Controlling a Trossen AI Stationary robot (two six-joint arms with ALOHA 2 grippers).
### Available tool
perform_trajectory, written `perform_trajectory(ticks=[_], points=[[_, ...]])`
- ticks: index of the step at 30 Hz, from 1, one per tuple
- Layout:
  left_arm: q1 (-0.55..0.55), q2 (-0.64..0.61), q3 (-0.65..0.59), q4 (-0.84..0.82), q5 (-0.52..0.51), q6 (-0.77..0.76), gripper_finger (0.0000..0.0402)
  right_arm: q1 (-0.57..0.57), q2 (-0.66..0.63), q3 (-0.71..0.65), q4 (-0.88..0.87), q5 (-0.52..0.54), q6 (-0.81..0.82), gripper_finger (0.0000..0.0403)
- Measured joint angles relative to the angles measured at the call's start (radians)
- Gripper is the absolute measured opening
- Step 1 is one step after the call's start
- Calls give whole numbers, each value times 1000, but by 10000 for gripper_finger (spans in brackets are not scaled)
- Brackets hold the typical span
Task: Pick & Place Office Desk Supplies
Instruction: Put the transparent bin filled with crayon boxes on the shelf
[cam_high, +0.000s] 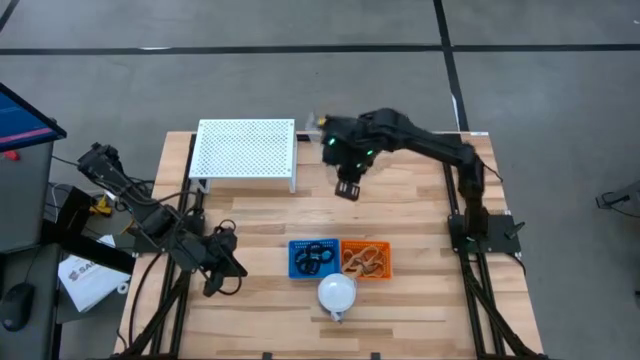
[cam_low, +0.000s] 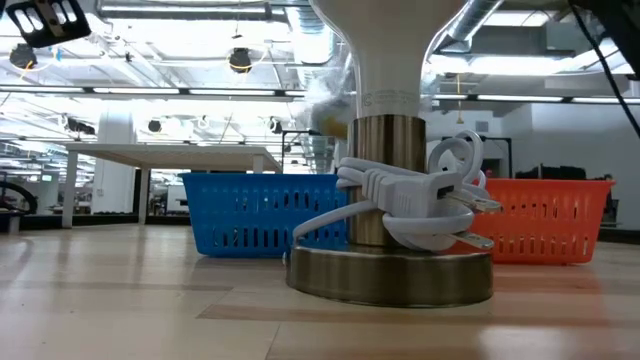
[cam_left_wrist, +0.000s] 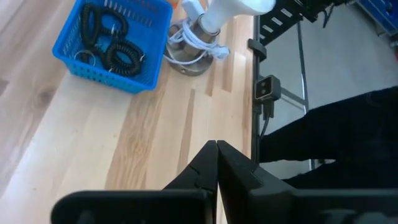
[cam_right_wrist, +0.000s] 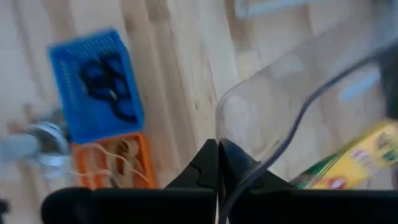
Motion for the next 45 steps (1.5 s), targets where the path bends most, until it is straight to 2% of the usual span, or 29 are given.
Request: perform_trajectory(ticks=[5,8,12,16,19,21,24,27,30,33,35,39,42,45], points=[[0,0,-47,53,-2,-52,0,47,50,22,66,26,-85,0],[0,1,-80,114,-2,-80,0,83,82,61,36,3,-170,0],[2,0,-103,185,-3,-86,0,122,95,43,5,1,-276,0],[5,0,-108,232,-39,-70,0,136,73,48,-1,19,-307,0],[7,0,-107,273,-110,28,0,156,67,48,-22,-4,-352,0],[19,4,-89,284,-168,137,0,172,56,47,-25,-14,-400,0],[73,12,-30,285,-200,340,0,197,37,50,-19,-25,-485,0],[154,36,56,264,-179,555,0,223,34,50,-24,-30,-532,0],[234,73,175,218,-103,750,0,233,34,49,-23,-35,-533,0],[284,134,342,95,-23,910,1,234,34,49,-23,-46,-512,0],[290,192,483,-33,2,1027,5,234,35,49,-25,-47,-498,0],[289,339,794,-372,-16,1273,27,232,35,49,-22,-48,-485,0],[318,436,983,-589,-91,1371,57,234,35,49,-23,-53,-481,0],[382,500,1090,-775,-115,1403,91,238,35,49,-22,-53,-456,0]])
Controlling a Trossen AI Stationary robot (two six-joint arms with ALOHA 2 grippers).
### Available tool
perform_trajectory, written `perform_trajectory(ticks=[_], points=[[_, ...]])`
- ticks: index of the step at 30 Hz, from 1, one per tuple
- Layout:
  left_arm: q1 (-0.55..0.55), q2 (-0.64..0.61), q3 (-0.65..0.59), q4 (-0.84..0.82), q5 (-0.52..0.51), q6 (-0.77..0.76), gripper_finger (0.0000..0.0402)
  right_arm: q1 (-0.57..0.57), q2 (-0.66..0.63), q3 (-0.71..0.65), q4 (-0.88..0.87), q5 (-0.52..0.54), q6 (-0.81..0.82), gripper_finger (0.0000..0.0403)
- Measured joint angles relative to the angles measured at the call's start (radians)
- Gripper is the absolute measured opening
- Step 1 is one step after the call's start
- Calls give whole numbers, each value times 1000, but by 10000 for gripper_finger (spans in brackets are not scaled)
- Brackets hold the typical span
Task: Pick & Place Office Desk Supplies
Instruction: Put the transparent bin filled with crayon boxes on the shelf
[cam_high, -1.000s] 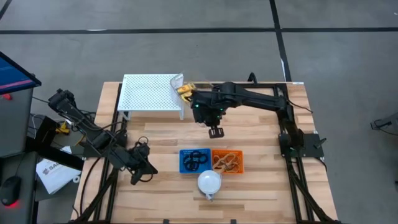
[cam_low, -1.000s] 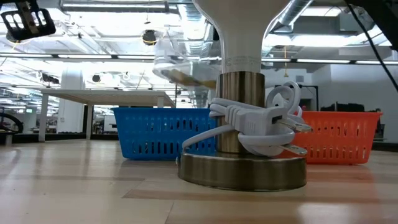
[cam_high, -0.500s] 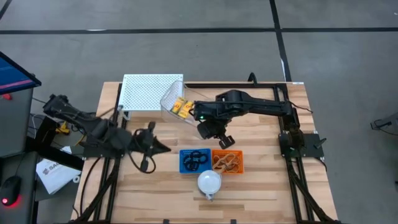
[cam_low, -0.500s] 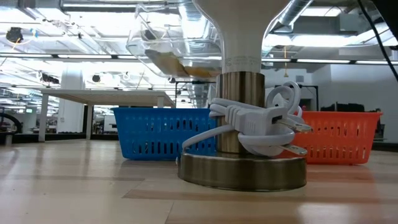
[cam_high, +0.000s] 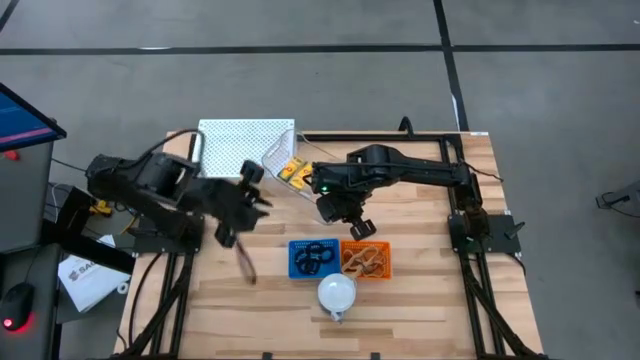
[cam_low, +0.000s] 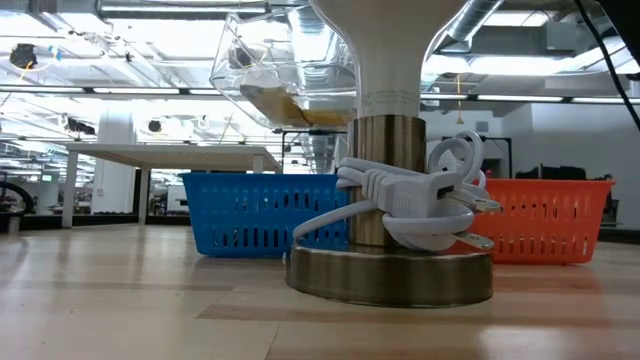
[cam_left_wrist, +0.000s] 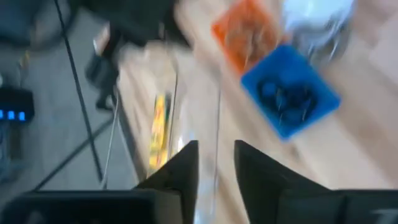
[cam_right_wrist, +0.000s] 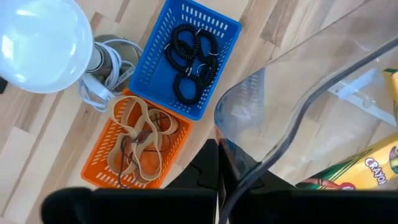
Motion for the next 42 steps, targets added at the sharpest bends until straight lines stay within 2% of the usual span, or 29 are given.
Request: perform_trajectory(ticks=[3,7,11,14,18,25,32,42], points=[[62,31,43,-86,0,49,126,9,0,0,0,2,9,0],[113,49,51,-61,4,140,173,21,0,0,1,-1,11,0],[177,82,51,-66,86,178,208,29,0,0,0,2,34,0],[228,94,51,-59,122,178,217,35,0,0,0,9,38,0],[281,114,50,-31,200,181,210,48,0,0,0,7,34,0],[318,162,50,-36,304,183,173,59,0,-1,0,39,24,0],[318,202,49,-25,325,198,147,59,1,-1,16,39,24,0],[320,235,40,-5,357,189,136,58,1,3,39,40,29,0]])
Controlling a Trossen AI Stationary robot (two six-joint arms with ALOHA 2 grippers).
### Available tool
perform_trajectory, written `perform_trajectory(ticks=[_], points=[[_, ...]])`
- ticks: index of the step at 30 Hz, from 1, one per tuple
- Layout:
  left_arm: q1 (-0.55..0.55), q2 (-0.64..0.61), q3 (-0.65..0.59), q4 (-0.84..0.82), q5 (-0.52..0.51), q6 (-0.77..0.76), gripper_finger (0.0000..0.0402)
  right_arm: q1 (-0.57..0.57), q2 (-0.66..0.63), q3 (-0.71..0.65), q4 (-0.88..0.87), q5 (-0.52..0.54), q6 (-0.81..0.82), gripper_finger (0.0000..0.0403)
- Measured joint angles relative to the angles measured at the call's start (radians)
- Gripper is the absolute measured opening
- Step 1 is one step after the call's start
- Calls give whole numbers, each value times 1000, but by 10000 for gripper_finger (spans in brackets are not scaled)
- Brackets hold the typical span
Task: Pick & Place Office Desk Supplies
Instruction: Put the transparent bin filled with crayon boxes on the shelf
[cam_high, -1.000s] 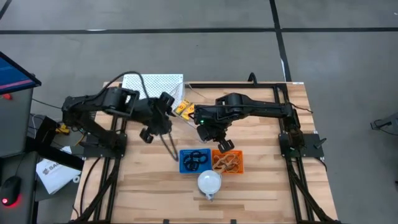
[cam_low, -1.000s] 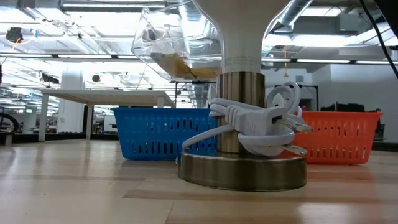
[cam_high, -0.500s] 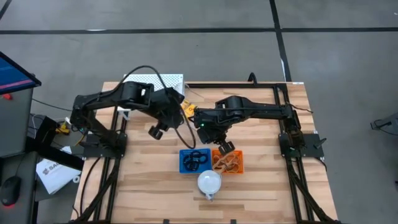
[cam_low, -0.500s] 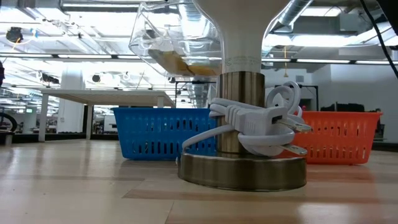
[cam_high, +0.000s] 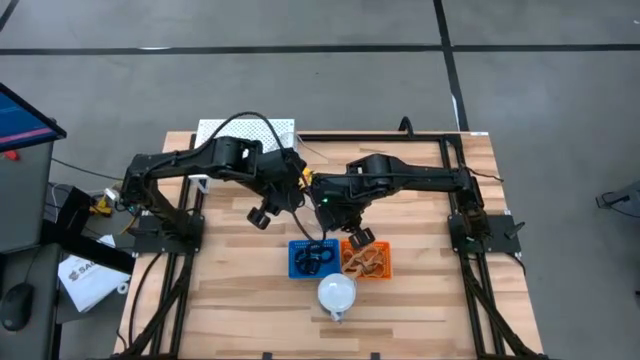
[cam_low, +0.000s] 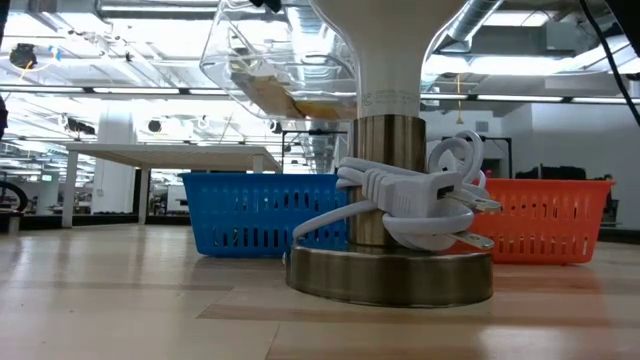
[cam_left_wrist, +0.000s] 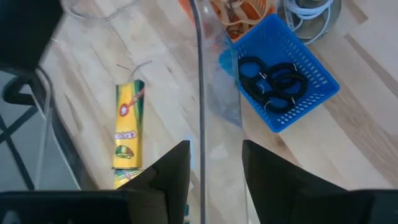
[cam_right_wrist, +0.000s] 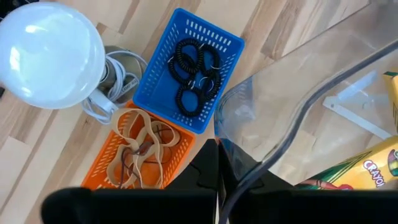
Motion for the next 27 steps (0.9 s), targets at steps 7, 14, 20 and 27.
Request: perform_trajectory(ticks=[7,14,20,27], points=[[28,0,0,-32,2,-29,130,-6,0,1,3,19,14,0],[43,0,0,-57,2,-68,63,-6,0,1,9,20,21,0],[43,0,0,-79,25,-80,9,-6,1,1,9,24,21,0],[42,-24,0,-87,20,-82,2,-6,2,2,35,26,24,1]])
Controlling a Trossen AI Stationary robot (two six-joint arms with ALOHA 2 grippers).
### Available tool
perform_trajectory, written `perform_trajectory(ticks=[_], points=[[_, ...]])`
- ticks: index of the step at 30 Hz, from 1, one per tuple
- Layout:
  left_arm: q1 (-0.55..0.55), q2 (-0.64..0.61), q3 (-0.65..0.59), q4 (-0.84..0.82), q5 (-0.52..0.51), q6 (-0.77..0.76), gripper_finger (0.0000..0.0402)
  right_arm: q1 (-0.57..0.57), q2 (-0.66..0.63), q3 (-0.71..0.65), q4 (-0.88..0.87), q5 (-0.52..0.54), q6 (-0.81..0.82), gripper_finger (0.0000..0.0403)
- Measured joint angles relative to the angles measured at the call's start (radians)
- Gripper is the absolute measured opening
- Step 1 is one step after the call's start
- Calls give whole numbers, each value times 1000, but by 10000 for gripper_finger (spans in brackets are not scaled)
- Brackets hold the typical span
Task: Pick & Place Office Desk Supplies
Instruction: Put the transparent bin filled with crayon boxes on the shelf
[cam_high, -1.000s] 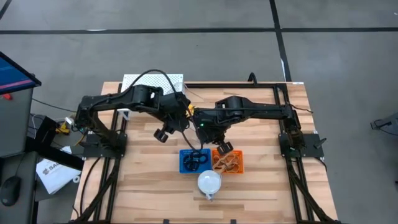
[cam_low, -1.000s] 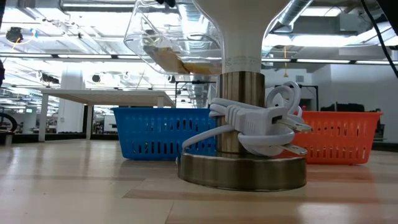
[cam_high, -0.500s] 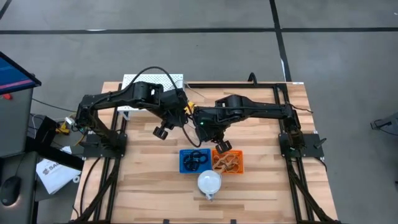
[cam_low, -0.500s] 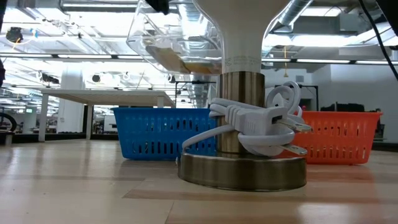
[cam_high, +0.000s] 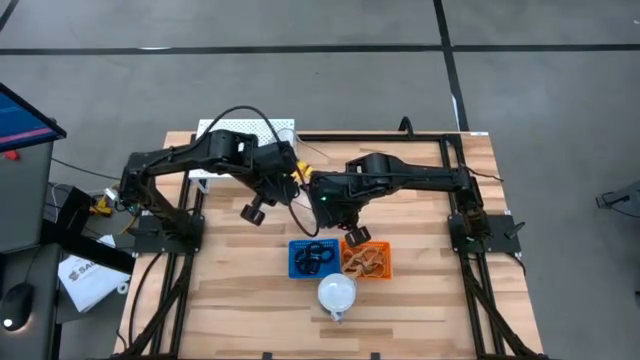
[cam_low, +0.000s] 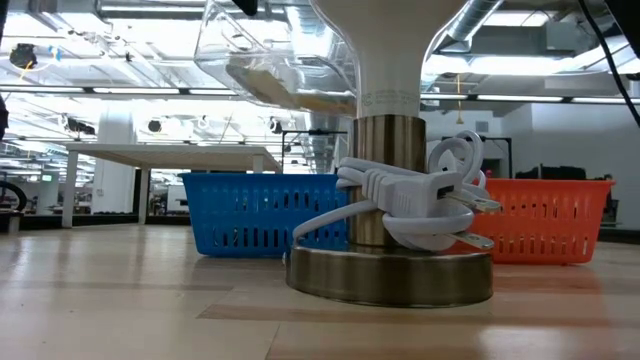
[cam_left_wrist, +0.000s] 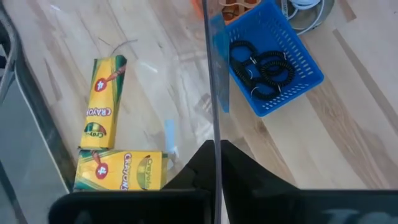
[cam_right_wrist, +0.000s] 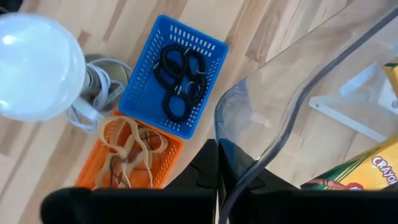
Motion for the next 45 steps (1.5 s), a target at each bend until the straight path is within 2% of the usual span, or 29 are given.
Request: perform_trajectory(ticks=[4,13,18,22,27,33,38,42,45], points=[[0,-14,-1,-17,-3,0,1,-4,-1,0,67,-16,71,28],[15,-41,-2,-33,-40,-37,0,-25,-37,2,122,-35,102,157],[52,-64,-2,-63,-41,-48,0,-27,-64,2,130,-33,112,206],[95,-82,0,-78,-33,-48,0,-27,-88,2,150,-29,128,215],[146,-87,0,-93,6,-56,0,-36,-110,2,162,-20,153,207],[202,-87,-1,-114,-11,-71,0,-32,-129,0,163,-32,179,199],[249,-87,-6,-103,15,-96,0,-26,-142,0,197,-27,192,199],[311,-121,-85,-53,13,-190,0,-25,-155,0,197,-4,218,199],[353,-198,-207,49,-1,-278,0,-26,-166,0,201,2,242,198]])
